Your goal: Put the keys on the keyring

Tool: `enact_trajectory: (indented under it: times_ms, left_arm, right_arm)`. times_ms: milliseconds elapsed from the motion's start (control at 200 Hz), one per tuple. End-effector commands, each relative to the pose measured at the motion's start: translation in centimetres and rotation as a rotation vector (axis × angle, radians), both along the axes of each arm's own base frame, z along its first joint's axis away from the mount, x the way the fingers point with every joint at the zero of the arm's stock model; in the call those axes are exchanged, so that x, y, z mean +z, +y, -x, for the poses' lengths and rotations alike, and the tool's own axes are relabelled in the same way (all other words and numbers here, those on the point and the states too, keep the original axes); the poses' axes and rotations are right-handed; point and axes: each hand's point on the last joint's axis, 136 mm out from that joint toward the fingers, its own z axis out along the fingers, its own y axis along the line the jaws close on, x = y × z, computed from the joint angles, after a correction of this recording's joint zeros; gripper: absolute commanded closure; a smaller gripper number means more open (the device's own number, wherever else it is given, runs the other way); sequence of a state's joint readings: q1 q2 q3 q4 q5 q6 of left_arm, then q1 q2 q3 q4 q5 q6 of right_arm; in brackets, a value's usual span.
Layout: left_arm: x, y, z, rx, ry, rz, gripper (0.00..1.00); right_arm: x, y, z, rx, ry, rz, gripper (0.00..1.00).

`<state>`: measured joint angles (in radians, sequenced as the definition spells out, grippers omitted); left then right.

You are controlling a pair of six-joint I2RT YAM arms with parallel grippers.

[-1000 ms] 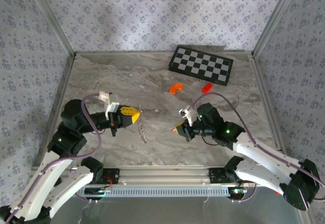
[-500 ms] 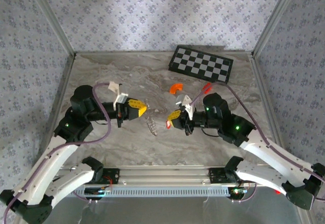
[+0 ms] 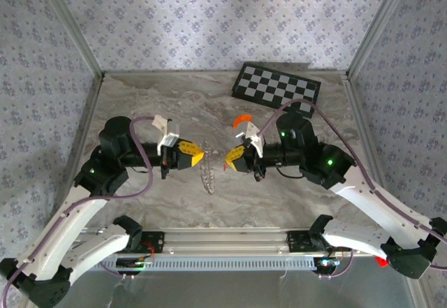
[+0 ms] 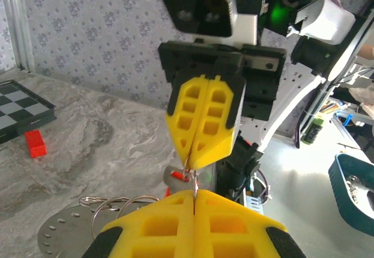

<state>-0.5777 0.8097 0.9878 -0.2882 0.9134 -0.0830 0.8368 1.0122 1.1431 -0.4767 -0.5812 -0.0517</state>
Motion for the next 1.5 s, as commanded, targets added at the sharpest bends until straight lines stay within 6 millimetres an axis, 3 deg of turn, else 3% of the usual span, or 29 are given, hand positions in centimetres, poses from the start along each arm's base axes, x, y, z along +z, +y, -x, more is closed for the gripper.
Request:
enact_trajectory:
  times_ms: [0,205,405,880,999,1014,1039,1494]
  left_arm:
    - [2.2,0.0,1.3,-0.052,-0.072,0.022,1.0]
    - [1.8,-0.3,0.5,-0.012,-0.073,0.018,1.0]
    - [1.2,-0.4,-0.4,0.044,-0.074,0.008,1.0]
    - [-0.6,-0.9,0.0,0.002,-0.053,-0.013,1.0]
    - [-0.7,-0.9,0.0,-0.002,-0.057,-0.017,1.0]
    - [-0.7,-0.9,0.0,-0.003,-0.055,-0.018,1.0]
    - [-0.8,-0.9,0.0,-0.005,-0.054,-0.019,1.0]
    - [-1.1,-1.0,0.0,-0.012,-0.046,-0.022,1.0]
  right_arm:
    - [1.1,0.3,1.1,0.05,0.018,-0.025,1.0]
    - [0.9,-0.6,0.1,-0.028,-0.065,-0.013,1.0]
    - [0.1,0.1,-0.4,-0.026,-0.06,-0.012,1.0]
    - [1.4,1.1,0.3,0.018,-0.047,-0.022,1.0]
    - [0.8,1.4,0.3,0.026,-0.033,-0.002,1.0]
    - [1.9,1.5,0.4,0.028,-0.049,-0.022,1.0]
    - [2.1,1.6,0.4,0.03,-0.05,-0.024,1.0]
    - [1.7,2.2,-0.2,0.013,-0.041,0.006,1.0]
